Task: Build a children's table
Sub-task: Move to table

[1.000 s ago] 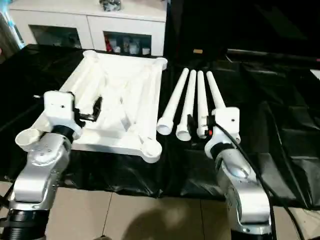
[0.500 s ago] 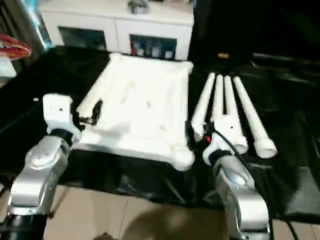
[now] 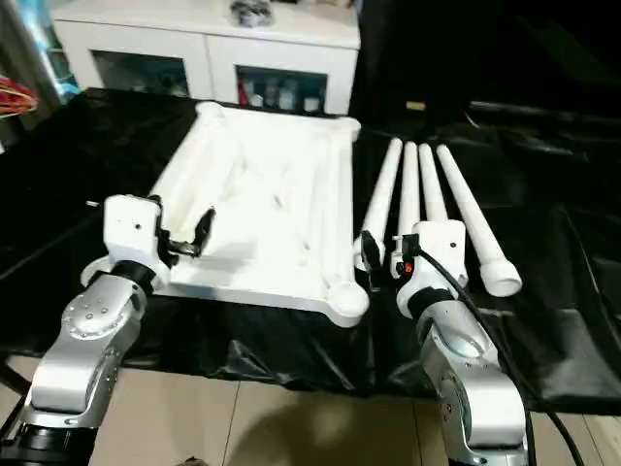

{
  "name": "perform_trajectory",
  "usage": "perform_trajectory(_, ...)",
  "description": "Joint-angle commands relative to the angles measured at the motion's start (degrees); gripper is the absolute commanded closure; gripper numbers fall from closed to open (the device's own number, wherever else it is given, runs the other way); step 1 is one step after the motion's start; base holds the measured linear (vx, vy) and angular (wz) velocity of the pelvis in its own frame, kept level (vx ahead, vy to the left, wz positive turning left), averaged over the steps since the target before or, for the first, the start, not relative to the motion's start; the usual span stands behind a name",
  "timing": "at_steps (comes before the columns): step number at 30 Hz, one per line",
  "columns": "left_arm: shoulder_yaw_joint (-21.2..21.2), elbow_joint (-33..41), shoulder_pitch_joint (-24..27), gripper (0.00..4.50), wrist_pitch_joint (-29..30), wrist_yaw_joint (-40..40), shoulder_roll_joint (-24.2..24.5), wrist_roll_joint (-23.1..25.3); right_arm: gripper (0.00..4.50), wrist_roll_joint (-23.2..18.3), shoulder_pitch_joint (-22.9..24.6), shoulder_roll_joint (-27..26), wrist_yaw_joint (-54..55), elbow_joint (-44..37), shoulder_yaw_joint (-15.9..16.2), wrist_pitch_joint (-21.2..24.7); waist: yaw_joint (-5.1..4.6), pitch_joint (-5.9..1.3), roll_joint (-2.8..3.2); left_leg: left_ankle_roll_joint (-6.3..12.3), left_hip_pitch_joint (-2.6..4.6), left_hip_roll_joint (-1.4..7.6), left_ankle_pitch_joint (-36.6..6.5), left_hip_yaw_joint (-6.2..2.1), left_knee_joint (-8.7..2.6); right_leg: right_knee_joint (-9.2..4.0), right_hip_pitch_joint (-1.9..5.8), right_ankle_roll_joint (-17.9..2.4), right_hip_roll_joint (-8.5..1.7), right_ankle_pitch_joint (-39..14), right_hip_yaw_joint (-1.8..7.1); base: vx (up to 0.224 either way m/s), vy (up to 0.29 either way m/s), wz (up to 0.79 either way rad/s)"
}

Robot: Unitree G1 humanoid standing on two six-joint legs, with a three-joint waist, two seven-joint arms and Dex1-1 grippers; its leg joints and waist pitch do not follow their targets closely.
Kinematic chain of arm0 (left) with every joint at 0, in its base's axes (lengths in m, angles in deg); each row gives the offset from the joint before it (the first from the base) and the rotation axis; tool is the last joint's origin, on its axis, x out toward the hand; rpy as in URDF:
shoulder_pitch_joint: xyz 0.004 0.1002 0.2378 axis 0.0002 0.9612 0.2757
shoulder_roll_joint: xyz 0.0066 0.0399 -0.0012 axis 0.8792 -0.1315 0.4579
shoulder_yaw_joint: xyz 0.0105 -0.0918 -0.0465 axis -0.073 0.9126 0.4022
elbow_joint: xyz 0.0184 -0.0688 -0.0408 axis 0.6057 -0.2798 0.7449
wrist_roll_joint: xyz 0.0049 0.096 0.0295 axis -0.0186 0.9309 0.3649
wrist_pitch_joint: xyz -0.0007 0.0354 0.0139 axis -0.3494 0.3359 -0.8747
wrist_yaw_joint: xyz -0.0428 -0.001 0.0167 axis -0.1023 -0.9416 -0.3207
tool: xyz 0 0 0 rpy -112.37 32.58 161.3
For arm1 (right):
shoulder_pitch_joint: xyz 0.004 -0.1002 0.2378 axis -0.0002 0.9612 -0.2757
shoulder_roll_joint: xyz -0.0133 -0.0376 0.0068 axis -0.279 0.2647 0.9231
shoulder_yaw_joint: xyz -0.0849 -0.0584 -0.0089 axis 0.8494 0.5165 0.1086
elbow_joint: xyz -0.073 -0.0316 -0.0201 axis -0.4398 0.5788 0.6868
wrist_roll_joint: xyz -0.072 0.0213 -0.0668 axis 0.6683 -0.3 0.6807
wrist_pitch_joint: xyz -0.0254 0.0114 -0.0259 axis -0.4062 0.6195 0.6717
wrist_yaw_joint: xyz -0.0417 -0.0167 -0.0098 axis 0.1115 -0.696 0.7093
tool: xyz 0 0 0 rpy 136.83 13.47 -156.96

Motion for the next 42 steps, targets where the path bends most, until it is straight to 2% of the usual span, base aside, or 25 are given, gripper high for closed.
perform_trajectory(1, 0.18, 1.21, 0.52, 0.00, 0.43, -1.00, -0.43, -1.05, 0.05, 0.13, -0.73, 0.31, -0.56, 0.56, -0.41, -0.75, 0.34, -3.28, -0.02, -0.02, 0.33, 1.38, -8.39, -0.39, -4.15, -3.57, 1.72, -6.48, -1.66, -5.97, 1.17, 0.000, 0.000, 0.00)
perform_trajectory(3, 0.25, 1.40, 0.66, 0.00, 0.23, -0.90, -0.70, -1.10, 0.05, 0.45, -0.79, 0.44, -0.49, 0.94, -0.31, -1.02, 0.32, -3.54, -0.21, 0.63, 0.12, 1.35, -6.79, -0.36, -3.90, -3.13, 1.80, -7.01, -1.40, -3.11, 1.06, 0.000, 0.000, 0.00)
perform_trajectory(5, 0.25, 1.42, 0.85, 0.00, 0.36, -0.57, -0.83, -0.96, 0.05, 0.69, -0.85, 0.59, -0.39, 1.05, -0.19, -1.05, 0.23, -3.27, 0.14, 0.77, 0.23, 1.48, -7.67, -0.32, -4.05, -3.29, 1.55, -7.60, -1.20, -2.88, 0.98, 0.000, 0.000, 0.00)
perform_trajectory(7, 0.06, 1.36, 1.01, 0.00, 0.55, -0.43, -0.86, -1.12, 0.05, 0.21, -1.19, 0.56, -0.31, 0.73, -0.70, -0.84, 0.10, -2.88, 0.36, -0.84, 1.36, 1.77, -18.60, -0.48, -4.83, -4.11, 1.54, -6.44, -1.18, -14.64, 0.76, 0.000, 0.000, 0.00)
perform_trajectory(10, -0.04, 1.30, 0.88, 0.00, 0.76, -0.45, -0.93, -1.14, 0.05, 1.01, -1.34, 1.52, -0.71, 0.67, -0.10, -0.96, -0.09, -2.78, 0.41, -1.45, 1.94, 1.78, -23.85, -0.75, -5.16, -4.70, 1.50, -4.92, -1.10, -20.01, 0.63, 0.000, 0.000, 0.00)
perform_trajectory(12, 0.01, 1.24, 0.44, 0.00, 0.99, -0.47, -0.97, -1.15, 0.05, 2.11, -0.98, 2.79, -1.95, 0.71, 1.76, -1.75, -0.34, -2.39, 0.54, -0.56, 2.90, 1.65, -28.36, -0.68, -5.42, -5.57, 1.62, -5.15, -0.67, -23.93, 0.10, 0.000, 0.000, 0.00)
perform_trajectory(13, 0.04, 1.16, 0.23, 0.00, 1.06, -0.53, -0.92, -1.15, 0.05, 2.39, -0.79, 2.80, -2.02, 0.71, 2.24, -1.97, -0.37, -2.21, 0.46, -0.40, 2.64, 1.56, -27.87, -0.66, -5.47, -5.75, 1.71, -5.01, -0.85, -24.26, 0.21, 0.000, 0.000, 0.00)
perform_trajectory(14, 0.07, 1.02, 0.01, 0.00, 1.06, -0.67, -0.74, -1.11, 0.05, 2.67, -0.61, 2.39, -1.56, 0.87, 2.36, -2.15, -0.11, -2.44, 0.59, -0.43, 2.10, 1.56, -24.76, -0.68, -5.49, -5.63, 2.01, -4.67, -1.49, -22.33, 0.70, 0.000, 0.000, 0.00)
perform_trajectory(16, 0.08, 1.00, -0.05, 0.00, 1.05, -0.70, -0.67, -1.09, 0.05, 2.75, -0.56, 2.19, -1.28, 0.97, 2.32, -2.24, 0.02, -3.00, 0.44, -0.67, 1.78, 1.74, -19.60, -0.70, -5.35, -4.79, 2.45, -5.16, -1.55, -15.49, 0.95, 0.000, 0.000, 0.00)
perform_trajectory(19, 0.18, 0.74, -0.10, 0.00, 0.92, -0.94, -0.50, -1.22, 0.05, 1.17, -0.26, 0.60, -0.39, 1.03, 1.18, -0.98, 0.23, -3.73, 0.41, 0.45, 0.65, 1.43, -2.97, -0.68, -3.94, -2.47, 2.73, -8.03, -1.19, 7.00, 1.01, 0.000, 0.000, 0.00)
perform_trajectory(20, 0.23, 0.71, -0.15, 0.00, 0.92, -1.09, -0.49, -1.37, 0.05, 1.31, -0.14, 0.73, -0.45, 0.84, 1.38, -0.98, 0.33, -3.70, 0.45, 0.50, 0.89, 1.40, -3.96, -0.57, -3.94, -2.48, 2.77, -8.39, -1.10, 6.73, 0.91, 0.000, 0.000, 0.00)
perform_trajectory(21, 0.28, 0.64, -0.24, 0.00, 0.93, -1.25, -0.46, -1.51, 0.05, 1.52, 0.07, 0.94, -0.49, 0.52, 1.66, -0.94, 0.17, -3.34, 1.21, -0.09, 1.47, 1.60, -10.75, -0.54, -4.53, -3.13, 2.75, -8.89, -1.09, 0.08, 0.71, 0.000, 0.000, 0.00)
perform_trajectory(22, 0.32, 0.51, -0.32, 0.00, 0.94, -1.34, -0.44, -1.59, 0.05, 1.51, 0.35, 0.97, -0.47, 0.16, 1.69, -0.81, -0.07, -3.00, 1.33, -0.66, 2.30, 1.71, -19.03, -0.52, -5.15, -3.90, 2.74, -9.04, -0.86, -9.15, 0.43, 0.000, 0.000, 0.00)
perform_trajectory(23, 0.32, 0.51, -0.32, 0.00, 0.94, -1.34, -0.44, -1.59, 0.05, 1.51, 0.35, 0.97, -0.47, 0.16, 1.69, -0.81, -0.27, -2.71, 1.27, -0.73, 2.65, 1.69, -22.92, -0.53, -5.41, -4.39, 2.67, -8.90, -0.72, -13.99, 0.26, 0.000, 0.000, 0.00)
perform_trajectory(24, 0.37, 0.50, -0.36, 0.00, 1.06, -1.41, -0.44, -1.67, 0.05, 1.57, 0.64, 1.01, -0.46, -0.07, 1.66, -0.83, -0.46, -2.30, 1.56, -0.74, 3.89, 1.63, -29.49, -0.56, -5.62, -5.51, 2.23, -8.51, -0.44, -22.36, -0.12, 0.000, 0.000, 0.00)
perform_trajectory(25, 0.38, 0.50, -0.38, 0.00, 1.12, -1.43, -0.45, -1.70, 0.05, 1.64, 0.73, 1.01, -0.46, -0.10, 1.63, -0.88, -0.73, -1.91, 1.30, -0.43, 4.71, 1.40, -33.03, -0.56, -5.55, -6.44, 2.19, -8.07, -0.30, -28.32, -0.48, 0.000, 0.000, 0.00)
perform_trajectory(26, 0.38, 0.51, -0.39, 0.00, 1.14, -1.45, -0.45, -1.73, 0.05, 1.66, 0.76, 1.01, -0.46, -0.12, 1.61, -0.90, -0.82, -1.65, 1.22, -0.35, 4.65, 1.29, -33.37, -0.60, -5.50, -6.79, 2.23, -7.70, -0.39, -30.36, -0.51, 0.000, 0.000, 0.00)
perform_trajectory(28, 0.38, 0.60, -0.44, 0.00, 1.20, -1.58, -0.41, -1.83, 0.05, 1.80, 0.86, 0.72, -0.39, -0.20, 1.43, -0.88, -1.00, -1.57, 1.20, 0.02, 4.76, 1.16, -32.50, -0.67, -5.60, -7.18, 2.88, -6.79, -0.69, -32.95, -0.49, 0.000, 0.000, 0.00)
perform_trajectory(29, 0.37, 0.63, -0.44, 0.00, 1.15, -1.59, -0.36, -1.77, 0.05, 1.81, 0.86, 0.69, -0.34, -0.21, 1.44, -0.86, -1.17, -1.96, 1.21, 0.46, 4.52, 1.04, -30.53, -0.61, -5.71, -7.14, 3.62, -6.83, -0.86, -32.03, -0.31, 0.000, 0.000, 0.00)
perform_trajectory(33, 0.78, 0.84, -0.43, 0.00, 1.38, -1.51, -0.20, -1.85, 0.05, 1.78, 0.82, 0.65, -0.21, -0.06, 1.61, -0.91, -1.40, -2.60, 1.35, 2.69, 3.50, 0.97, -23.08, -0.30, -5.93, -6.28, 5.14, -9.69, -0.71, -23.25, 0.10, 0.000, 0.000, 0.00)
perform_trajectory(34, 0.88, 0.88, -0.39, 0.00, 1.37, -1.50, -0.11, -1.84, 0.05, 1.82, 0.87, 0.70, -0.20, -0.08, 1.67, -0.91, -1.43, -2.65, 1.27, 2.98, 3.55, 0.96, -22.47, -0.23, -5.88, -6.17, 5.20, -10.29, -0.66, -22.00, 0.14, 0.054, -0.003, 0.02)
perform_trajectory(36, 0.99, 1.27, -0.19, 0.00, 1.47, -1.42, -0.10, -1.89, 0.05, 1.79, 1.09, 1.00, -0.37, -0.41, 1.56, -0.76, -1.25, -3.04, 1.41, 4.50, 3.79, 0.85, -18.62, 0.04, -5.65, -5.46, 5.65, -13.24, -0.45, -14.94, 0.20, 0.057, -0.003, 0.03)
perform_trajectory(37, 0.99, 1.41, -0.14, 0.00, 1.54, -1.40, -0.12, -1.92, 0.05, 1.74, 1.13, 1.13, -0.44, -0.55, 1.46, -0.66, -1.11, -3.18, 1.17, 5.47, 3.36, 0.67, -15.91, 0.15, -5.43, -5.12, 6.22, -14.37, -0.45, -11.69, 0.28, 0.065, 0.000, 0.02)
perform_trajectory(39, 0.92, 2.00, 0.15, 0.00, 1.83, -1.23, -0.23, -2.02, 0.05, 1.50, 1.30, 1.78, -0.66, -1.02, 0.76, -0.18, -0.92, -3.45, 1.66, 6.78, 3.14, 0.49, -11.91, 0.18, -5.10, -4.54, 6.71, -15.51, -0.40, -7.33, 0.26, 0.065, 0.002, 0.02)
perform_trajectory(42, 0.98, 1.13, -0.29, 0.00, 1.57, -1.36, -0.13, -2.04, 0.05, 1.54, 1.16, 2.37, -0.59, -0.92, 0.12, 0.02, -0.86, -3.69, 1.46, 9.10, 3.05, 0.13, -7.40, 0.23, -4.56, -3.79, 7.20, -16.80, -0.10, -0.99, 0.22, 0.061, 0.010, 0.02)
